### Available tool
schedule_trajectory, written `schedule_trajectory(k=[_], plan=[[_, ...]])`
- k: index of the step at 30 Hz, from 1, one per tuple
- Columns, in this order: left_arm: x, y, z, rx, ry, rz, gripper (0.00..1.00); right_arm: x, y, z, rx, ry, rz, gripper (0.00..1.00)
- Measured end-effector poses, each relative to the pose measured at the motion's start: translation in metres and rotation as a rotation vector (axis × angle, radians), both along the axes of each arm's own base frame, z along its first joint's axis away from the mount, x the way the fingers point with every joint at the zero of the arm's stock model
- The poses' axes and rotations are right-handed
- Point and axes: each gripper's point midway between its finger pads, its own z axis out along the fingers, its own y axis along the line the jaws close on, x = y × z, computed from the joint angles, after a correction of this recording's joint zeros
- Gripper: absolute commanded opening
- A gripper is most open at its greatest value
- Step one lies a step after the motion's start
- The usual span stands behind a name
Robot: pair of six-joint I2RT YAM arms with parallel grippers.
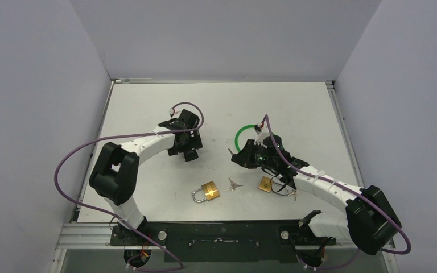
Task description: Unlock with the key
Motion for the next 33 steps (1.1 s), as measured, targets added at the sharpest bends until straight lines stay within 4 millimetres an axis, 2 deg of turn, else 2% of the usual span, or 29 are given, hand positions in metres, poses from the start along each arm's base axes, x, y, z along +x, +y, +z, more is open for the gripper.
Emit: schedule_trajectory(k=[5,8,12,15,19,23,25,27,30,33], plan=[[-0.020,0.003,-0.020,-0.003,0.068,-0.002,0.89,0.000,0.000,0.000,0.001,-0.001,0.001,0.00],[-0.019,-0.001,-0.021,-0.020,0.069,-0.007,0.93,0.000,0.001,0.001,0.001,-0.006,0.008,0.00],[-0.018,-0.002,-0.031,-0.018,0.084,-0.003,0.91,-0.004,0.004,0.005,0.015,-0.043,0.056,0.00],[-0.020,-0.001,-0.041,-0.003,0.108,0.007,0.81,-0.010,0.006,0.014,0.035,-0.083,0.100,0.00],[-0.017,-0.003,-0.041,-0.016,0.102,0.022,0.55,-0.012,0.009,0.024,0.057,-0.126,0.132,0.00],[-0.016,-0.006,-0.040,-0.033,0.099,0.029,0.25,-0.013,0.010,0.025,0.060,-0.128,0.141,0.00],[-0.016,-0.007,-0.040,-0.039,0.100,0.027,0.14,-0.013,0.011,0.025,0.062,-0.127,0.144,0.00],[-0.017,-0.009,-0.039,-0.051,0.105,0.024,0.09,-0.014,0.011,0.026,0.066,-0.126,0.153,0.00],[-0.022,-0.016,-0.034,-0.097,0.127,0.007,0.08,-0.019,0.015,0.029,0.079,-0.134,0.187,0.00],[-0.028,-0.030,-0.017,-0.197,0.139,-0.015,0.07,-0.031,0.024,0.034,0.084,-0.164,0.245,0.00]])
